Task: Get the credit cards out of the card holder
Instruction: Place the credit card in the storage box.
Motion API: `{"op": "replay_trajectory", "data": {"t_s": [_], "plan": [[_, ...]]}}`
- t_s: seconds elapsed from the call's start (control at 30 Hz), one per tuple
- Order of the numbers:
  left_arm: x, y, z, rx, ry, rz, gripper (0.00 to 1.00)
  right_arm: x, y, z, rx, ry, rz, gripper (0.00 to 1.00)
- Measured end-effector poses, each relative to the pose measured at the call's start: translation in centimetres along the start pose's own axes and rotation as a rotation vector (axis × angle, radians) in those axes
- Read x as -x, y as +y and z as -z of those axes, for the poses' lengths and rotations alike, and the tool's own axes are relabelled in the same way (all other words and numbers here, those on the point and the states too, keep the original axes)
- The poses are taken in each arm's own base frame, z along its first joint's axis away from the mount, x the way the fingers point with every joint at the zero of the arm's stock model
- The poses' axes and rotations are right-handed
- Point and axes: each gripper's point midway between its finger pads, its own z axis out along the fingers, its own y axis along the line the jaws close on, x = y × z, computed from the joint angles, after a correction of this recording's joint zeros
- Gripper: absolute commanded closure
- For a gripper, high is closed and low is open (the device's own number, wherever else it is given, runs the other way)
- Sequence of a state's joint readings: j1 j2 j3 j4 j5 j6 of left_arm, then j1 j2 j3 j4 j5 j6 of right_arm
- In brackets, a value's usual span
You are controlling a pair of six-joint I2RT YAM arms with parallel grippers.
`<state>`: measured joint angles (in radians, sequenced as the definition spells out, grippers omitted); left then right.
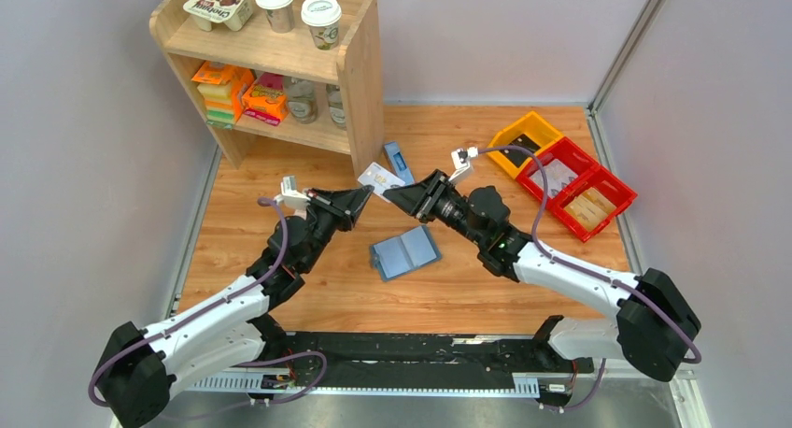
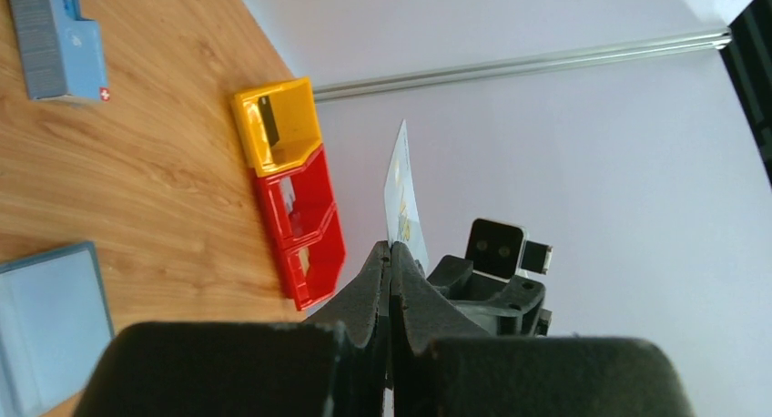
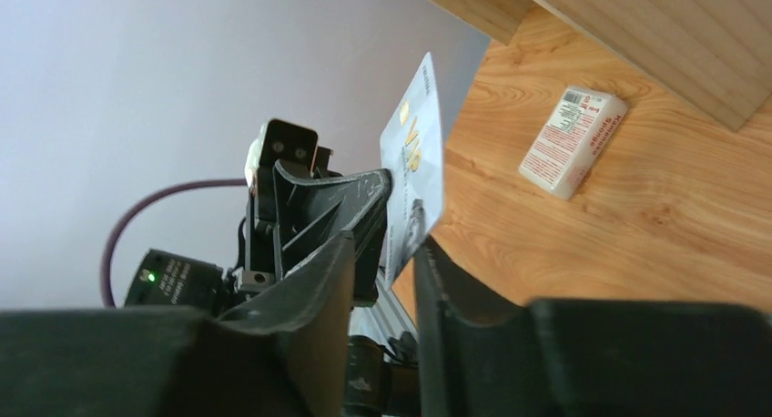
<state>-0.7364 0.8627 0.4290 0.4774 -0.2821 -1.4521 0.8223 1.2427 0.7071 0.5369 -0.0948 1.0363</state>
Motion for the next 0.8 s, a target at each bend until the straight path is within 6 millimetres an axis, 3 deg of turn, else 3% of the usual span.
{"op": "replay_trajectory", "data": {"t_s": [0.07,0.17,0.23,0.4,0.47,0.63,0.8], "plan": [[0.1,-0.5,-0.1,-0.019,-0.004,0.013,1.00,0.4,0.1,-0.1,-0.001,-0.014,0.009,0.97],[0.2,-1.2,-0.1,-0.044,-0.009,0.022,1.00,0.8,0.1,-0.2,-0.006,-0.028,0.019,1.00],[0.3,-1.2,-0.1,-0.045,-0.011,0.021,0.91,1.0,0.1,-0.2,-0.010,-0.033,0.022,1.00],[0.3,-0.5,0.4,-0.027,-0.011,0.001,0.46,2.1,-1.0,0.5,-0.051,-0.036,0.063,1.00],[0.7,-0.1,1.1,-0.011,-0.023,-0.024,0.32,3.6,-2.4,1.2,-0.109,-0.057,0.094,1.00],[3.2,0.6,3.2,0.074,-0.082,-0.183,0.14,8.5,-7.3,3.9,-0.323,-0.095,0.150,1.00],[7.4,-1.8,5.8,0.177,-0.170,-0.460,0.02,13.7,-13.7,9.2,-0.601,-0.138,0.162,1.00]]}}
